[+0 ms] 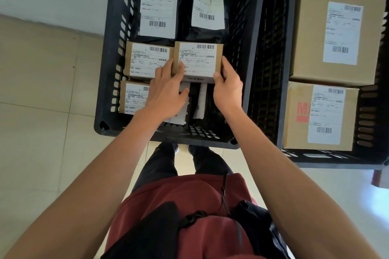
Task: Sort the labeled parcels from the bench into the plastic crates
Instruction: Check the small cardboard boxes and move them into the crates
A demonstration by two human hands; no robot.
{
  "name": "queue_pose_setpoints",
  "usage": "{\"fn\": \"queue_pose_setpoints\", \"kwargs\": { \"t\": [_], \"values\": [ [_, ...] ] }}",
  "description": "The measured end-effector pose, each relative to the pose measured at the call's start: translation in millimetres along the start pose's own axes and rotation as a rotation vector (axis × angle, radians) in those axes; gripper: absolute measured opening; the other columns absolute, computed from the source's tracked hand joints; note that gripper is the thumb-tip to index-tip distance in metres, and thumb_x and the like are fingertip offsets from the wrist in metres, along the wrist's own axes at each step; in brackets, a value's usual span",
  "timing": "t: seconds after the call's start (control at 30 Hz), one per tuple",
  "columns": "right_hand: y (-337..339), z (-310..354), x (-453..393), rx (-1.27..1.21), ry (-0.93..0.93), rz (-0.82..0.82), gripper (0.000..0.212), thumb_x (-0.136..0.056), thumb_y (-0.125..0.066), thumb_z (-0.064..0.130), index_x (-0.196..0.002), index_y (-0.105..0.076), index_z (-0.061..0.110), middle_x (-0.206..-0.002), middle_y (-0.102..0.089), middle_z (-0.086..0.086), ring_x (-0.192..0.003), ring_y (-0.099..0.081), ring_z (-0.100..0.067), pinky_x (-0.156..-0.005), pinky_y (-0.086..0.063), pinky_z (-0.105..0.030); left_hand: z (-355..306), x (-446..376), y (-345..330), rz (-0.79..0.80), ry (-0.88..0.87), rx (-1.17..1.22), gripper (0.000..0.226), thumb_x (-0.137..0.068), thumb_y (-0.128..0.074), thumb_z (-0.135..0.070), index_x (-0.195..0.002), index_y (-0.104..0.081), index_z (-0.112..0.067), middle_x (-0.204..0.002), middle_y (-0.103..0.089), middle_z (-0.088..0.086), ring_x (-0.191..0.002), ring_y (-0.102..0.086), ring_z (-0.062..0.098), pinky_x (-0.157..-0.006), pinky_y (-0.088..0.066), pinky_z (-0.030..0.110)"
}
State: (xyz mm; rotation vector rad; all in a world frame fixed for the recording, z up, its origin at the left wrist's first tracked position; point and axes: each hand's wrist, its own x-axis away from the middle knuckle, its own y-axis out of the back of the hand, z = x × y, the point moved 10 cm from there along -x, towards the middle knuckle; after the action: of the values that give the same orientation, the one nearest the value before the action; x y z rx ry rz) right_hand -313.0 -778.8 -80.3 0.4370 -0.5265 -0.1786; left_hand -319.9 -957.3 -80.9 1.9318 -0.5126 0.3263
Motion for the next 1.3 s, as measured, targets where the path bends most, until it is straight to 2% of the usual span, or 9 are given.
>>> {"fn": "queue_pose_setpoints", "kwargs": {
  "t": [0.3,0.37,0.43,0.53,0.63,0.87,1.0,1.13,1.3],
  "values": [
    [2,3,-1,0.036,0.011,0.01,0.053,-0.109,-0.046,0.006,-0.159,-0.038,0.022,-0.149,-0.056,0.005,-0.12,-0.041,0.008,-0.077,-0.033,0.01,-1,0,0,0.009,-0.009,-0.033,0.076,-0.104,-0.055,-0.038,-0.165,-0.016,-0.014,-0.17,-0.009,0.017,-0.154,-0.012,0.035,-0.122,-0.028,0.053],
    [4,5,1,0.045,0.023,0.0,0.053,-0.109,-0.047,0.008,-0.16,-0.037,0.021,-0.145,-0.055,0.009,-0.118,-0.043,0.008,-0.076,-0.034,0.01,-1,1,1,0.0,-0.02,-0.036,0.076,-0.104,-0.056,-0.038,-0.165,-0.017,-0.013,-0.17,-0.011,0.017,-0.154,-0.014,0.036,-0.122,-0.03,0.053],
    [6,6,3,0.052,0.042,-0.014,0.054,-0.109,-0.049,0.012,-0.161,-0.036,0.02,-0.145,-0.056,0.01,-0.117,-0.048,0.007,-0.081,-0.036,0.008,0,1,2,-0.01,-0.033,-0.039,0.076,-0.104,-0.057,-0.037,-0.165,-0.019,-0.013,-0.17,-0.012,0.017,-0.153,-0.016,0.036,-0.121,-0.032,0.054],
    [4,6,6,0.063,0.072,-0.008,0.056,-0.108,-0.054,0.015,-0.161,-0.036,0.021,-0.144,-0.059,0.008,-0.123,-0.054,0.002,-0.096,-0.041,0.0,0,5,1,-0.025,-0.053,-0.047,0.075,-0.104,-0.058,-0.034,-0.165,-0.019,-0.016,-0.17,-0.01,0.018,-0.154,-0.016,0.037,-0.12,-0.032,0.055],
    [3,7,6,0.076,0.091,-0.019,0.056,-0.107,-0.054,0.011,-0.16,-0.038,0.021,-0.145,-0.061,0.002,-0.127,-0.058,-0.007,-0.104,-0.047,-0.013,-1,8,-1,-0.024,-0.078,-0.077,0.075,-0.104,-0.058,-0.032,-0.166,-0.018,-0.018,-0.171,-0.009,0.019,-0.154,-0.017,0.037,-0.118,-0.033,0.056],
    [-3,5,7,0.109,0.113,-0.026,0.056,-0.108,-0.051,0.009,-0.16,-0.038,0.025,-0.146,-0.061,0.0,-0.123,-0.065,-0.023,-0.103,-0.056,-0.037,0,7,-4,0.005,-0.081,-0.117,0.077,-0.103,-0.058,-0.032,-0.166,-0.015,-0.018,-0.171,-0.006,0.019,-0.154,-0.015,0.037,-0.116,-0.034,0.056],
    [-3,9,3,0.13,0.109,-0.009,0.056,-0.108,-0.049,0.007,-0.161,-0.036,0.024,-0.147,-0.06,-0.002,-0.128,-0.061,-0.017,-0.104,-0.05,-0.022,-2,4,-5,0.018,-0.073,-0.133,0.079,-0.102,-0.058,-0.032,-0.166,-0.013,-0.018,-0.171,-0.005,0.018,-0.154,-0.014,0.036,-0.117,-0.033,0.055],
    [-7,13,3,0.176,0.119,0.004,0.057,-0.109,-0.045,0.007,-0.162,-0.031,0.025,-0.144,-0.061,-0.003,-0.123,-0.062,-0.018,-0.103,-0.054,-0.029,-1,2,-4,0.038,-0.078,-0.137,0.08,-0.102,-0.057,-0.033,-0.166,-0.011,-0.019,-0.172,-0.004,0.017,-0.154,-0.012,0.036,-0.12,-0.031,0.055],
    [-7,19,7,0.197,0.15,-0.005,0.057,-0.109,-0.044,0.009,-0.163,-0.03,0.024,-0.144,-0.06,-0.003,-0.124,-0.061,-0.017,-0.103,-0.054,-0.032,2,4,-2,0.024,-0.095,-0.103,0.077,-0.103,-0.057,-0.033,-0.166,-0.014,-0.02,-0.172,-0.007,0.016,-0.154,-0.015,0.035,-0.12,-0.032,0.055]
  ]
}}
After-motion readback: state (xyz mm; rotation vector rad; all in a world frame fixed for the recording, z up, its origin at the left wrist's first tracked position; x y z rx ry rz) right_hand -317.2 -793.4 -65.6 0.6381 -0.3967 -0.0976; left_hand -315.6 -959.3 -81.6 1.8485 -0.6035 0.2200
